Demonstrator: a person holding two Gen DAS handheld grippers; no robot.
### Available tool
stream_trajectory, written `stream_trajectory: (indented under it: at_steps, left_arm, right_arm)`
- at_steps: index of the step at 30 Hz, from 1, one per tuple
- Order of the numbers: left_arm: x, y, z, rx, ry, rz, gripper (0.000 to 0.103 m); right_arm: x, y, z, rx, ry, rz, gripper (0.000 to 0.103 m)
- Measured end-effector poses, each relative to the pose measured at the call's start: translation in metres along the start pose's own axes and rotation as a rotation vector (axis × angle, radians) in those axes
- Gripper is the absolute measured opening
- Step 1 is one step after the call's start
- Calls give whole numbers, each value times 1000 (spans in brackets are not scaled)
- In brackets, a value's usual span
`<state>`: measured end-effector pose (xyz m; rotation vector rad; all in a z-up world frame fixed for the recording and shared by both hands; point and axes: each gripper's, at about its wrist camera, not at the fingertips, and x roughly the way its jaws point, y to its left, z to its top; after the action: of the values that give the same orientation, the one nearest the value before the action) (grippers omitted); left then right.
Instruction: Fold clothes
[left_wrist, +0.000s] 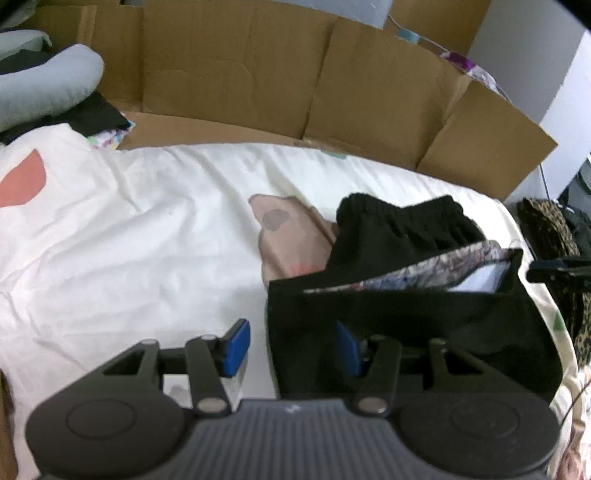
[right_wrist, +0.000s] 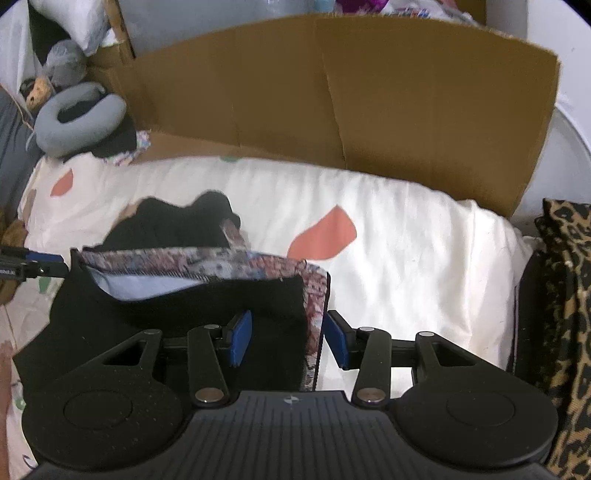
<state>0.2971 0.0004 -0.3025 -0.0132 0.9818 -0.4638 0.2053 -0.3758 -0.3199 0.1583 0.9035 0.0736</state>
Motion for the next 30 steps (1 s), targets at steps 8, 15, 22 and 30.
stream_trajectory:
  at_steps: [8, 15, 22, 30]
  left_arm:
    - [11, -5, 1, 53, 0, -18, 42]
    - [13, -7, 5, 82, -29, -4, 7]
    - [11, -3, 11, 52, -46, 19, 3]
    - [29, 5, 8, 0, 22, 23, 19]
  right_arm:
    - [25, 0, 7, -26, 25, 45, 34]
    - [17, -6, 13, 1, -16, 33, 2]
    - [14, -14, 19, 28, -29, -7, 2]
    - [39, -22, 16, 97, 25, 29, 6]
